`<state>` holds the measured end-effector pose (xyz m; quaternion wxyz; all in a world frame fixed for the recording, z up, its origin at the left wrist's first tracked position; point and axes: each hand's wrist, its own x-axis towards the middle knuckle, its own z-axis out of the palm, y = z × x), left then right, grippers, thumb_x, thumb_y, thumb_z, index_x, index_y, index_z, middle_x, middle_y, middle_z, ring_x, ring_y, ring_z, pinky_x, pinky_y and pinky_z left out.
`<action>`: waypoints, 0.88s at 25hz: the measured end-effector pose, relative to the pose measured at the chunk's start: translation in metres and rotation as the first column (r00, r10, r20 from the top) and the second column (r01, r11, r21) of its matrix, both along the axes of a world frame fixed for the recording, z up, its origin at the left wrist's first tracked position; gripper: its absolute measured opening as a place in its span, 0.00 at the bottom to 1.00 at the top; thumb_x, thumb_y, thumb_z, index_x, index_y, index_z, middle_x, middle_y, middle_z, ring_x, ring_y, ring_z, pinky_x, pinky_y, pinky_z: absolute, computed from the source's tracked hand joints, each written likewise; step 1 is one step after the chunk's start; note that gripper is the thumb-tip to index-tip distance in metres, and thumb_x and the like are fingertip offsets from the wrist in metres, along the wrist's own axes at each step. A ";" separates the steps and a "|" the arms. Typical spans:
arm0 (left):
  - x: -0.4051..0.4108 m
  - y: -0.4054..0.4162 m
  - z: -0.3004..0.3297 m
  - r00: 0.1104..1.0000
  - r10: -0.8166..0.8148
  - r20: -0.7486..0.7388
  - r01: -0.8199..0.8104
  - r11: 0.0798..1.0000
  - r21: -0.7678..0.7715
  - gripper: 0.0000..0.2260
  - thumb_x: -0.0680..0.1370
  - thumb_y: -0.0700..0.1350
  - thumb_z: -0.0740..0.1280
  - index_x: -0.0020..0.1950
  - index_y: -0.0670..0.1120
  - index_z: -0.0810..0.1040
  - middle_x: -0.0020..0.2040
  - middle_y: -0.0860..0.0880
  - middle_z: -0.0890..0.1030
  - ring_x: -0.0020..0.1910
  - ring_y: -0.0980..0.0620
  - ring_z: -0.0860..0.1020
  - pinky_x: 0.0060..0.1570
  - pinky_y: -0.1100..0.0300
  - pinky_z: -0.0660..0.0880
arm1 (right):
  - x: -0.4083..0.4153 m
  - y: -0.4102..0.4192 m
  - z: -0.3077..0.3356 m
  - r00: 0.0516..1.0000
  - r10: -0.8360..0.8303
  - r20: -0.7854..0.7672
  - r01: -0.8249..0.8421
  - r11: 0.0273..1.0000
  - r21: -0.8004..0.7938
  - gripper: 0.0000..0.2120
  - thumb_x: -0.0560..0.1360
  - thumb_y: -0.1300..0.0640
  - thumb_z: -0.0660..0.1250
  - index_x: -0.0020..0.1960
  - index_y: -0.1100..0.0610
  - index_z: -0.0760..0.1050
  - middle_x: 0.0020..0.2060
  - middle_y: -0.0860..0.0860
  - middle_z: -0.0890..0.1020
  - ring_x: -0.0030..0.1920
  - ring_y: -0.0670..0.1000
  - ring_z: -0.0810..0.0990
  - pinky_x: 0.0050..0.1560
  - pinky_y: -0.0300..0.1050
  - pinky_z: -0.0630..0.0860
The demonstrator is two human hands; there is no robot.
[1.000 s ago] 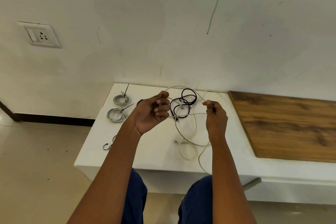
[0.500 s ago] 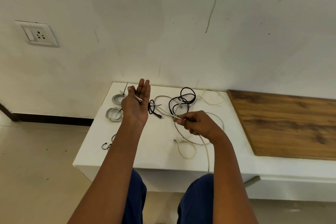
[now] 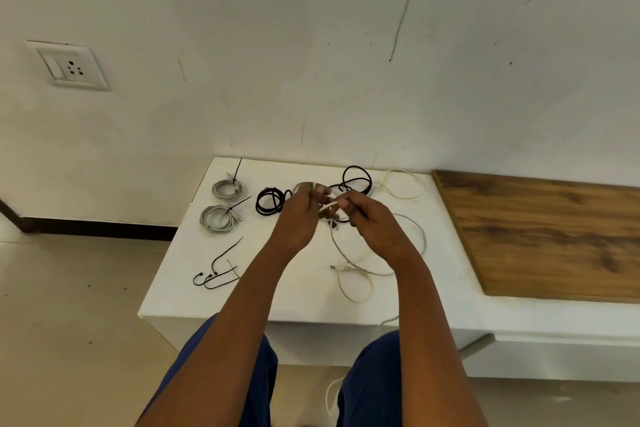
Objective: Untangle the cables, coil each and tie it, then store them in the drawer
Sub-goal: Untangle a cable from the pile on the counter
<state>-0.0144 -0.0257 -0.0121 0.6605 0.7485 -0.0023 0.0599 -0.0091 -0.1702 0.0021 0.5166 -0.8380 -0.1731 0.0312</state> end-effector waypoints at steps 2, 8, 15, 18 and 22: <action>-0.003 -0.003 0.002 0.995 -0.053 -0.085 0.054 0.999 0.005 0.15 0.83 0.47 0.53 0.54 0.40 0.75 0.34 0.49 0.77 0.26 0.58 0.74 0.31 0.69 0.70 | 0.002 -0.001 -0.002 0.992 -0.105 0.071 0.103 0.994 0.026 0.10 0.80 0.57 0.60 0.42 0.46 0.73 0.35 0.38 0.78 0.36 0.40 0.74 0.40 0.38 0.70; -0.004 0.002 0.018 0.875 -0.376 -0.304 0.246 0.887 -0.390 0.18 0.82 0.52 0.54 0.42 0.43 0.76 0.24 0.54 0.62 0.21 0.58 0.58 0.23 0.67 0.56 | 0.001 0.000 0.000 0.924 -0.332 0.188 0.351 0.933 -0.076 0.09 0.76 0.44 0.62 0.38 0.35 0.70 0.35 0.38 0.80 0.39 0.40 0.75 0.38 0.43 0.70; -0.004 0.012 0.029 0.815 -0.579 0.003 0.196 0.272 -0.942 0.14 0.80 0.48 0.54 0.38 0.47 0.71 0.24 0.54 0.63 0.22 0.56 0.51 0.24 0.66 0.56 | 0.004 0.004 0.002 0.977 -0.213 0.028 0.209 0.972 0.105 0.12 0.79 0.51 0.61 0.37 0.43 0.75 0.26 0.42 0.75 0.29 0.46 0.69 0.35 0.38 0.68; 0.001 0.019 0.030 0.919 -0.390 0.057 0.137 0.180 -0.974 0.16 0.83 0.48 0.50 0.38 0.47 0.69 0.25 0.54 0.64 0.20 0.57 0.55 0.24 0.67 0.60 | 0.004 0.001 -0.001 0.987 -0.145 -0.068 0.148 0.988 0.042 0.14 0.79 0.48 0.60 0.36 0.45 0.76 0.22 0.40 0.71 0.25 0.43 0.63 0.27 0.31 0.64; 0.007 0.029 0.034 0.998 -0.059 0.000 0.010 0.170 -0.985 0.16 0.84 0.46 0.51 0.38 0.47 0.67 0.25 0.54 0.68 0.20 0.58 0.64 0.24 0.67 0.67 | 0.003 -0.007 -0.001 0.963 -0.017 -0.270 0.037 0.997 0.070 0.12 0.79 0.52 0.62 0.39 0.51 0.79 0.25 0.45 0.67 0.23 0.43 0.60 0.24 0.31 0.61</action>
